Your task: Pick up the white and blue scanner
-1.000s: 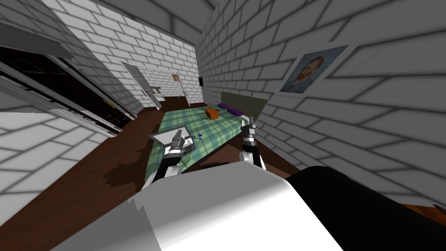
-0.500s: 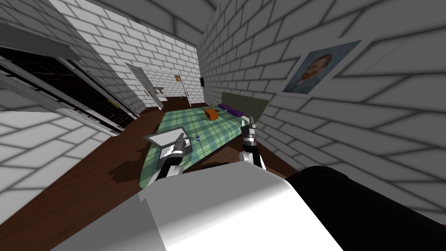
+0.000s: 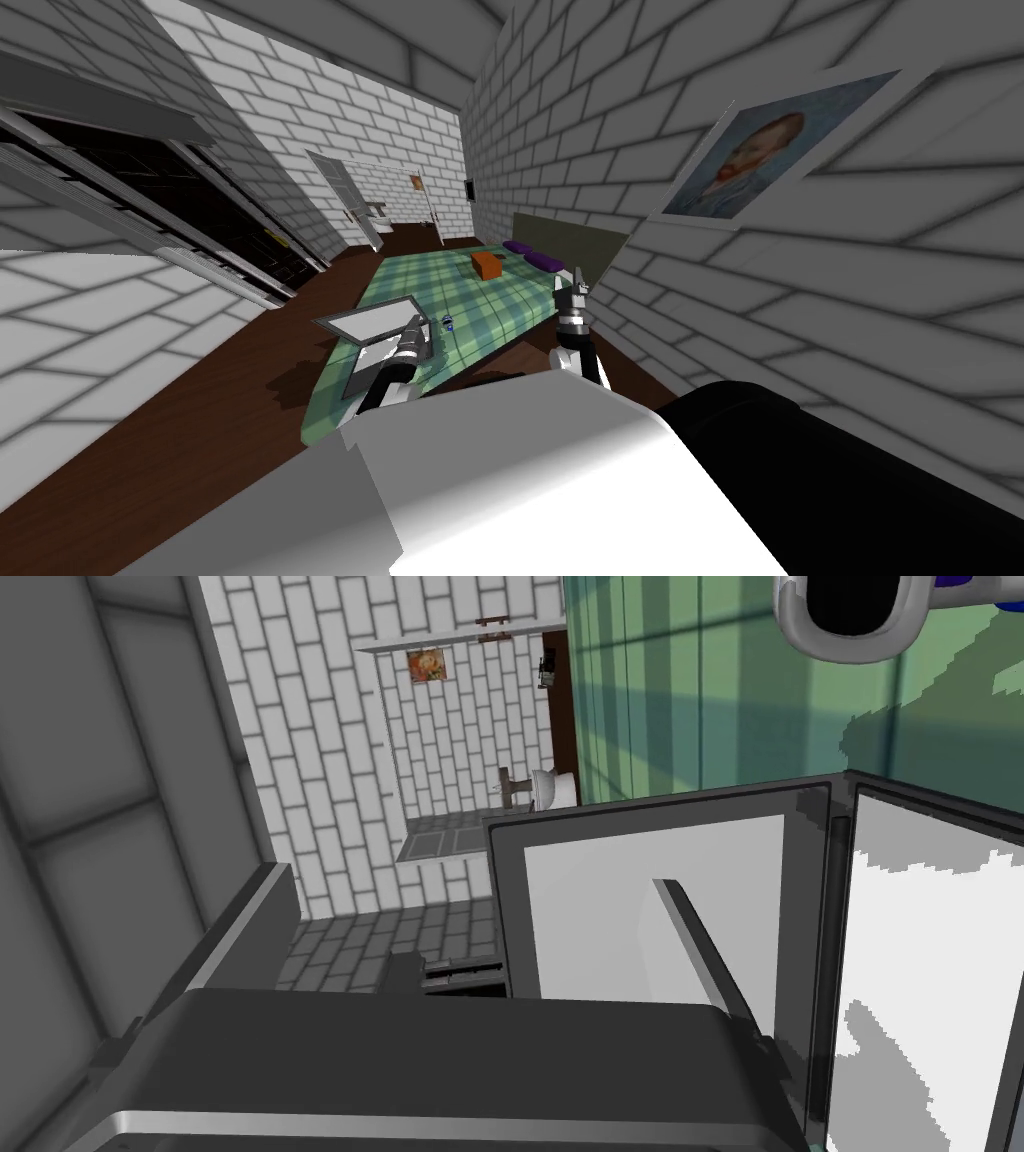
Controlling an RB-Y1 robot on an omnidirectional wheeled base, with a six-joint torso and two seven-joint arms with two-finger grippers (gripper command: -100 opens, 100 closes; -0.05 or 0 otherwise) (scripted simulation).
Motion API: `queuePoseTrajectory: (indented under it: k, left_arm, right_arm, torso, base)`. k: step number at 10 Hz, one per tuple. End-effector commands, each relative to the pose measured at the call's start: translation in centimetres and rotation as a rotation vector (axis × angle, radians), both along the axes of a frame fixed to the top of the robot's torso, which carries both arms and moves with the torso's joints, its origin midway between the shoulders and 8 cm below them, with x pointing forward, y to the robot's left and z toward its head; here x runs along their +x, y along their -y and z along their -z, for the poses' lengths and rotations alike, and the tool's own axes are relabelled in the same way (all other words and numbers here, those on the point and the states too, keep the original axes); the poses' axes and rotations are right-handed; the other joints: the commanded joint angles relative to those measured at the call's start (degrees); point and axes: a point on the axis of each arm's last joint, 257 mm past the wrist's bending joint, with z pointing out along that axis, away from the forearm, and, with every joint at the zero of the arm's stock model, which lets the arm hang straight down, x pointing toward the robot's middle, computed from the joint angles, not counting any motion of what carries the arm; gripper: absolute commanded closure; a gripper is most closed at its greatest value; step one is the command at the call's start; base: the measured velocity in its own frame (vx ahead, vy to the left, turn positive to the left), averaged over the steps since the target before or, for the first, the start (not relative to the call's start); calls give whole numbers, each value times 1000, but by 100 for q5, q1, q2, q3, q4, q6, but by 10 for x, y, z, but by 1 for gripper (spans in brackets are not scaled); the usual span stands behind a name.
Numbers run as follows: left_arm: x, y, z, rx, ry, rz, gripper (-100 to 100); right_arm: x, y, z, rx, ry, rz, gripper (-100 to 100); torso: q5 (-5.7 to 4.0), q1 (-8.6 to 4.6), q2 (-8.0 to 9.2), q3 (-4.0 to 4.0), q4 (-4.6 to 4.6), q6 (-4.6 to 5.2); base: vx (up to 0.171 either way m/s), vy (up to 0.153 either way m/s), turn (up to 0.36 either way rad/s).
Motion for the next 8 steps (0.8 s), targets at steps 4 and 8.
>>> queuePoseTrajectory:
  k: [4,8]
  left_arm:
    - [-14,-36,46,-64,-129,-79,-100]
    - [-37,-62,90,-147,-232,-164,-100]
  right_arm:
    - [0,0,0,0,0,0,0]
    - [0,0,0,0,0,0,0]
  torso:
    - [-1,-1,-1,-1,0,0]
    - [0,2,-4,-3,-1,1]
  base:
    - [145,-101,82]
    - [154,-101,80]
